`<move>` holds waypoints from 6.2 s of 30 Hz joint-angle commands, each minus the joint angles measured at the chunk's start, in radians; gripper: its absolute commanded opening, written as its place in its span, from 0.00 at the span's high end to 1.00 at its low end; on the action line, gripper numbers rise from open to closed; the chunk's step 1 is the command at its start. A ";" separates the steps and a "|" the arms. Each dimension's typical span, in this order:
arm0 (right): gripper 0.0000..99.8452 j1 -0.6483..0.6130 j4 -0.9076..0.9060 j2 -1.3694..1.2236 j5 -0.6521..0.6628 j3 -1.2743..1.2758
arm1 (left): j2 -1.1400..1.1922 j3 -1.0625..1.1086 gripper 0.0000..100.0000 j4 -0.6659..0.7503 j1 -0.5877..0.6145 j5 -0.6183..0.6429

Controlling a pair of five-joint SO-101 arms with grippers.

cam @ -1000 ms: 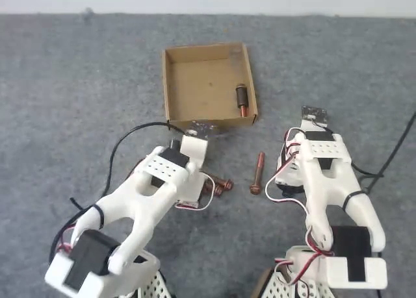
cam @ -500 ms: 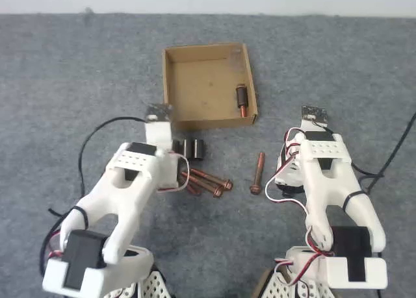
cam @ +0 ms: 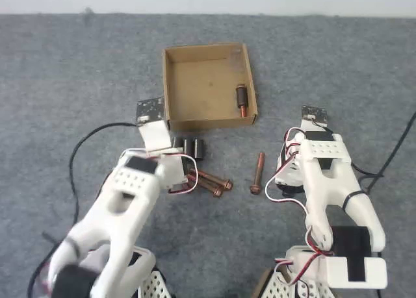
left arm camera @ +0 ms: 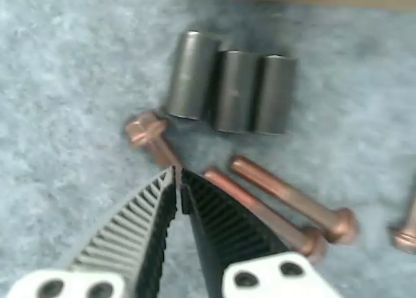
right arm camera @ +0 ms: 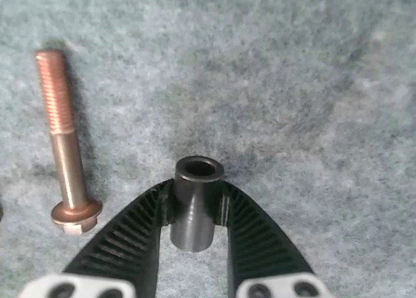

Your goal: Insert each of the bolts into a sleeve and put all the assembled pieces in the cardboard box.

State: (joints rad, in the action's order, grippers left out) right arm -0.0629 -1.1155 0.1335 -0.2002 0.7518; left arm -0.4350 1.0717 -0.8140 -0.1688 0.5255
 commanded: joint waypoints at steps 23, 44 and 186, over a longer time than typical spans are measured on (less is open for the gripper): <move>0.99 0.010 0.008 0.010 0.014 -0.002 | 0.014 0.028 0.90 0.143 0.068 0.147; 0.99 0.010 0.001 0.010 0.015 -0.002 | 0.037 0.007 0.90 0.141 0.074 0.163; 0.99 -0.274 2.364 -0.489 0.210 0.221 | -0.081 0.174 0.99 0.509 0.295 0.098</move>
State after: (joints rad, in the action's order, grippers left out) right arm -0.3130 1.0418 -0.3084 -0.1435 0.9805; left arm -0.4657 1.2528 -0.3353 0.1212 0.6375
